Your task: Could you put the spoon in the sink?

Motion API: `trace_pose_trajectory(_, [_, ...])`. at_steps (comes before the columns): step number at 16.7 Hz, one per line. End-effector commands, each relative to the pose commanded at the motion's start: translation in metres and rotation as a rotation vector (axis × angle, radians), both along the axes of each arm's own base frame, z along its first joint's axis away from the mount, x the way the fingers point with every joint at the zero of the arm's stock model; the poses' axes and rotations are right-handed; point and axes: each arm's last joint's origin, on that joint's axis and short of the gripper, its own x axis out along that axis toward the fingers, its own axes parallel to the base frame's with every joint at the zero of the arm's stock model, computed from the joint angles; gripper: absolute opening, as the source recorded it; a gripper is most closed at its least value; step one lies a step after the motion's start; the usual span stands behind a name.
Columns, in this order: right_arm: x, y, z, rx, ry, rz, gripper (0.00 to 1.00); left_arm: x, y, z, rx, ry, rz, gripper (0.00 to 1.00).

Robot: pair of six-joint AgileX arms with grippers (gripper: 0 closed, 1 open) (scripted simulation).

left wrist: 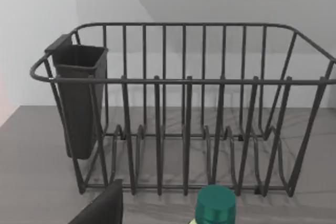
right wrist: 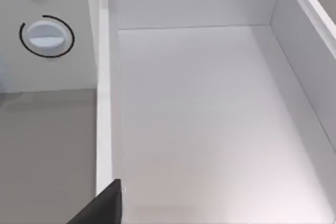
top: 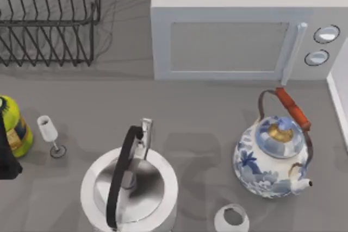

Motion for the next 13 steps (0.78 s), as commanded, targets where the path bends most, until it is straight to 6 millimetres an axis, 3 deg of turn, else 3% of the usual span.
trace_pose_trajectory(7, [0.049, -0.05, 0.005, 0.164, 0.715, -0.165, 1.0, 0.0, 0.0, 0.0, 0.0, 0.0, 0.0, 1.0])
trace_pose_trajectory(13, [0.076, -0.094, 0.002, 0.318, 1.028, -0.233, 1.0, 0.0, 0.0, 0.0, 0.0, 0.0, 0.0, 1.0])
